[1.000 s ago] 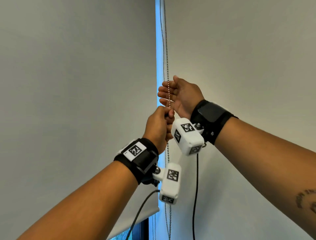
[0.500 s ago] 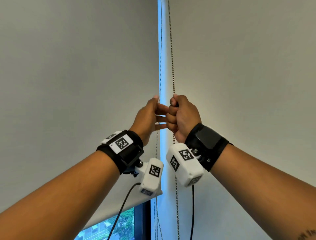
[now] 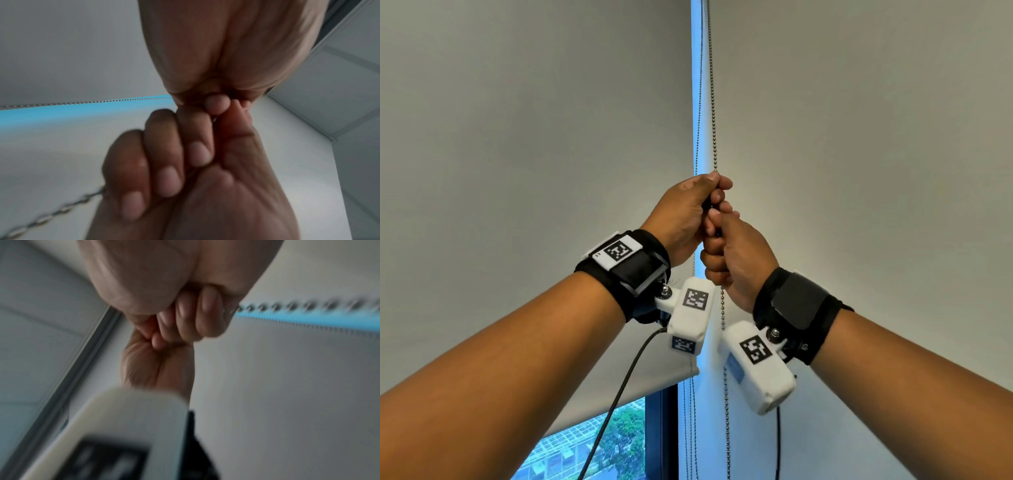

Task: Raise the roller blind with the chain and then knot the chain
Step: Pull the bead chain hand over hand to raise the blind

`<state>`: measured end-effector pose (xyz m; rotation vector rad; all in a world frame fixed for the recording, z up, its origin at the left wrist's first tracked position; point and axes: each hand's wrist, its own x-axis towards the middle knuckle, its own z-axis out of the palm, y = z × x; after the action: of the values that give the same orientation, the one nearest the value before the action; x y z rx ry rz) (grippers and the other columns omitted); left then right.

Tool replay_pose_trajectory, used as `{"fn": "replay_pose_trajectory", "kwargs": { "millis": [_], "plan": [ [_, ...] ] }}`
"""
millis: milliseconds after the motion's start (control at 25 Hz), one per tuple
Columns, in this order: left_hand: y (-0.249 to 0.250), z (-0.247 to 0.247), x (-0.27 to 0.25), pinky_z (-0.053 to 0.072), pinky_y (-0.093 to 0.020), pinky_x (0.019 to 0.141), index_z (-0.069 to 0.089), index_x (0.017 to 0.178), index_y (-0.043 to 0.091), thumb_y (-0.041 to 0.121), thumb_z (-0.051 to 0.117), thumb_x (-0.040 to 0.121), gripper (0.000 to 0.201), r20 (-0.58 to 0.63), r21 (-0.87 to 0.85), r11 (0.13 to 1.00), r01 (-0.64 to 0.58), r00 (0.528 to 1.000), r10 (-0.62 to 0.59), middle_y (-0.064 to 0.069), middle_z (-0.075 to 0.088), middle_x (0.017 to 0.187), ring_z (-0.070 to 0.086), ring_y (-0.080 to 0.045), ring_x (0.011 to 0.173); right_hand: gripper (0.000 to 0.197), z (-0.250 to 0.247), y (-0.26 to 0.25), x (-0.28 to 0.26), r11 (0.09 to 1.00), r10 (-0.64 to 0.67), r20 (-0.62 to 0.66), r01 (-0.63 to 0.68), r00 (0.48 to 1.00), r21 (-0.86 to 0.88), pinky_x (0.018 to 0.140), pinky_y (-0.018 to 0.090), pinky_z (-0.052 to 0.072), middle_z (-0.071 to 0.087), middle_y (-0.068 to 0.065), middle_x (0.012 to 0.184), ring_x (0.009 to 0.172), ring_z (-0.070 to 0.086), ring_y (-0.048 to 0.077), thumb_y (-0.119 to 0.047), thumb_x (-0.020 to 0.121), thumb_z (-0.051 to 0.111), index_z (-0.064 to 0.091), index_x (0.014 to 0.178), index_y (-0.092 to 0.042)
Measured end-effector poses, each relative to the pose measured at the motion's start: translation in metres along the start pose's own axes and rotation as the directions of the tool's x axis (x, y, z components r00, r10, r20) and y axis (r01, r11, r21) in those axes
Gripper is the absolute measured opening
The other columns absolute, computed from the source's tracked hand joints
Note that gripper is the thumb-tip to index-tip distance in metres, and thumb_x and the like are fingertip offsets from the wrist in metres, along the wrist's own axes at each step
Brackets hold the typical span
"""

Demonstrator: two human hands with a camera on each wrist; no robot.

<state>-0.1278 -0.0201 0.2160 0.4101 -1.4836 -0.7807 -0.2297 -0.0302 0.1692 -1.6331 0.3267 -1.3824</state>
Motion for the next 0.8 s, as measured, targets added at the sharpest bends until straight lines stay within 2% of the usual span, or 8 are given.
{"fn": "replay_pose_trajectory", "kwargs": {
  "millis": [80, 120, 200, 360, 480, 560, 640, 800],
  "plan": [
    [-0.006, -0.005, -0.005, 0.056, -0.027, 0.066, 0.059, 0.09, 0.009, 0.022, 0.046, 0.104, 0.023, -0.032, -0.092, 0.996, 0.002, 0.999, -0.004, 0.002, 0.038, 0.061, 0.042, -0.01, 0.051, 0.028, -0.015, -0.004, 0.001, 0.98, 0.066, 0.18, -0.031, 0.981, -0.195, 0.042, 0.024, 0.03, 0.04, 0.0, 0.057, 0.046, 0.033, 0.012, -0.028, 0.094, 0.046, 0.058, 0.073, -0.013],
    [-0.008, -0.008, -0.008, 0.047, -0.023, 0.05, 0.057, 0.085, 0.011, 0.022, 0.045, 0.103, 0.024, -0.068, -0.126, 0.992, -0.004, 0.998, -0.004, 0.003, 0.032, 0.059, 0.033, -0.009, 0.047, 0.024, -0.022, -0.008, 0.002, 0.949, 0.12, 0.249, -0.038, 0.961, -0.312, 0.049, 0.025, 0.04, 0.053, 0.004, 0.063, 0.052, 0.045, 0.014, -0.026, 0.087, 0.05, 0.064, 0.077, -0.009],
    [-0.011, -0.012, -0.011, 0.022, -0.02, 0.037, 0.05, 0.075, 0.016, 0.022, 0.044, 0.102, 0.028, -0.135, -0.143, 0.99, -0.002, 0.991, -0.018, 0.005, 0.023, 0.058, 0.019, -0.009, 0.044, 0.026, -0.031, -0.017, 0.009, 0.882, 0.18, 0.255, -0.041, 0.95, -0.47, 0.068, 0.028, 0.05, 0.069, 0.009, 0.082, 0.073, 0.061, 0.017, -0.02, 0.077, 0.051, 0.07, 0.083, -0.003],
    [-0.016, -0.006, -0.018, 0.011, -0.017, 0.037, 0.039, 0.065, 0.021, 0.024, 0.041, 0.099, 0.034, -0.164, -0.141, 0.989, 0.045, 0.984, -0.068, 0.007, 0.019, 0.053, 0.013, -0.008, 0.04, 0.035, -0.026, -0.044, 0.036, 0.951, 0.05, 0.056, -0.03, 0.997, -0.307, 0.084, 0.035, 0.052, 0.069, 0.019, 0.095, 0.084, 0.064, 0.025, -0.019, 0.084, 0.052, 0.067, 0.104, 0.005],
    [-0.029, 0.003, -0.026, 0.013, -0.022, 0.05, 0.044, 0.061, 0.023, 0.028, 0.044, 0.098, 0.037, -0.168, -0.163, 0.984, 0.077, 0.98, -0.105, 0.005, 0.028, 0.056, 0.022, -0.009, 0.046, 0.03, -0.001, -0.066, 0.049, 1.0, 0.019, -0.011, -0.019, 1.0, 0.002, 0.067, 0.033, 0.056, 0.069, 0.019, 0.092, 0.076, 0.066, 0.026, -0.026, 0.098, 0.049, 0.06, 0.106, 0.001],
    [-0.039, 0.006, -0.031, 0.018, -0.029, 0.058, 0.049, 0.061, 0.023, 0.025, 0.05, 0.095, 0.034, -0.206, -0.15, 0.985, 0.092, 0.971, -0.122, 0.0, 0.037, 0.063, 0.031, -0.012, 0.057, 0.031, 0.014, -0.069, 0.05, 0.993, 0.039, -0.059, -0.033, 0.997, 0.11, 0.054, 0.029, 0.048, 0.064, 0.012, 0.076, 0.059, 0.057, 0.021, -0.032, 0.103, 0.044, 0.056, 0.104, -0.003],
    [-0.047, 0.003, -0.038, 0.03, -0.031, 0.059, 0.046, 0.062, 0.018, 0.017, 0.05, 0.095, 0.034, -0.261, -0.033, 0.997, 0.075, 0.962, -0.081, 0.0, 0.044, 0.056, 0.038, -0.015, 0.054, 0.03, 0.024, -0.063, 0.044, 0.993, 0.036, -0.123, -0.021, 0.992, 0.115, 0.045, 0.025, 0.025, 0.045, -0.001, 0.056, 0.045, 0.032, 0.013, -0.035, 0.103, 0.041, 0.053, 0.089, -0.012],
    [-0.052, -0.011, -0.053, 0.044, -0.02, 0.054, 0.045, 0.068, 0.014, 0.011, 0.051, 0.095, 0.028, -0.243, 0.248, 0.968, 0.048, 0.97, 0.015, -0.003, 0.05, 0.062, 0.05, -0.005, 0.05, 0.033, 0.036, -0.043, 0.023, 0.994, -0.012, -0.187, 0.032, 0.982, 0.106, 0.046, 0.024, 0.009, 0.023, -0.006, 0.051, 0.046, 0.013, 0.013, -0.026, 0.098, 0.04, 0.038, 0.065, -0.022]
  ]
}}
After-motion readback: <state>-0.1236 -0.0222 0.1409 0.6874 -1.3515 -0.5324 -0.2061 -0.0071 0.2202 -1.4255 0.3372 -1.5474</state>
